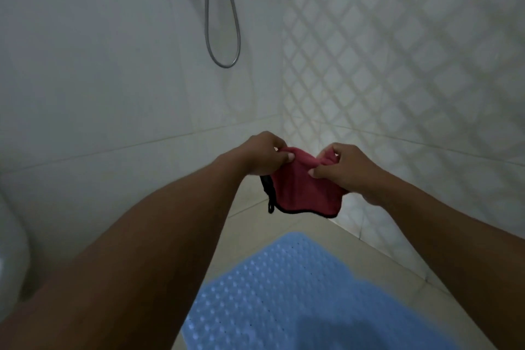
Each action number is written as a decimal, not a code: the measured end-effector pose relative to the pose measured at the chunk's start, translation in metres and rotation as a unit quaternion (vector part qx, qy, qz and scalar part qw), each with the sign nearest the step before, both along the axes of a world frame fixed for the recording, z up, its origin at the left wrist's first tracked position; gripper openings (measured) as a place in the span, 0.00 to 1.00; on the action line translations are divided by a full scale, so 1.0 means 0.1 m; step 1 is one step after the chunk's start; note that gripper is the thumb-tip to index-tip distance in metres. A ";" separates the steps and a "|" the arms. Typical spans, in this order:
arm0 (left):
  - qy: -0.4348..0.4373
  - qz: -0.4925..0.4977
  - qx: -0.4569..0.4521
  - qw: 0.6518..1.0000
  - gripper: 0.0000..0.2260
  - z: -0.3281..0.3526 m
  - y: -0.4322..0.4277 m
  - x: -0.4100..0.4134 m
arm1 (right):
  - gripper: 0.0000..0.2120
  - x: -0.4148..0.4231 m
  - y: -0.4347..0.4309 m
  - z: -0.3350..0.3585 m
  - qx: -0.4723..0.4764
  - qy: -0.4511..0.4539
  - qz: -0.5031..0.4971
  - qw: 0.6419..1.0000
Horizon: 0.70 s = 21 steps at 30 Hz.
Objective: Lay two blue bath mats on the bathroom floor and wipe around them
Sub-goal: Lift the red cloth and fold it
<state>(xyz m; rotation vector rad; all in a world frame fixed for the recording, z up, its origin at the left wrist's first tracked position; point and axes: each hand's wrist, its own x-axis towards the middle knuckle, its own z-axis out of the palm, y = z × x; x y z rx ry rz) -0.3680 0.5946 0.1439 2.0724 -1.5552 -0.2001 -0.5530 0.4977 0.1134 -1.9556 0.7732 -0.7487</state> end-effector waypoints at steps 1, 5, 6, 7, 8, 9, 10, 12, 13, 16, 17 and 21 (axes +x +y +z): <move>0.002 -0.001 0.001 1.000 0.08 0.07 -0.10 0.08 | 0.14 0.07 -0.07 0.10 -0.002 -0.003 -0.018 1.000; 0.009 0.007 0.052 0.999 0.15 0.59 -0.46 0.34 | 0.12 0.27 -0.31 0.71 0.028 -0.002 -0.037 0.999; 0.017 0.005 0.066 0.998 0.16 0.80 -0.54 0.39 | 0.11 0.30 -0.37 0.92 0.033 0.009 -0.036 0.999; 0.031 -0.001 0.078 0.996 0.17 1.06 -0.62 0.42 | 0.11 0.32 -0.43 1.16 0.036 0.021 -0.037 0.998; 0.045 -0.011 0.090 0.995 0.17 1.35 -0.70 0.45 | 0.11 0.32 -0.49 1.44 0.036 0.033 -0.038 0.998; 0.059 -0.023 0.102 0.993 0.17 1.65 -0.75 0.47 | 0.11 0.31 -0.54 1.73 0.035 0.042 -0.039 0.998; 0.076 -0.034 0.115 0.990 0.16 1.98 -0.81 0.48 | 0.11 0.30 -0.58 2.05 0.034 0.049 -0.042 0.997; 0.118 -0.052 0.150 0.980 0.16 2.68 -0.91 0.50 | 0.11 0.25 -0.66 2.76 0.032 0.062 -0.049 0.996; 0.141 -0.057 0.167 0.974 0.17 3.04 -0.95 0.50 | 0.11 0.22 -0.69 3.12 0.032 0.070 -0.050 0.996; 0.199 -0.085 0.203 0.955 0.23 4.09 -1.06 0.44 | 0.09 0.10 -0.78 4.21 0.042 0.108 -0.045 0.992; 0.213 -0.096 0.213 0.949 0.26 4.40 -1.10 0.40 | 0.09 0.05 -0.81 4.53 0.046 0.126 -0.044 0.990; 0.250 -0.115 0.231 0.933 0.32 5.36 -1.32 0.08 | 0.07 -0.31 -0.92 5.55 0.027 0.193 -0.051 0.980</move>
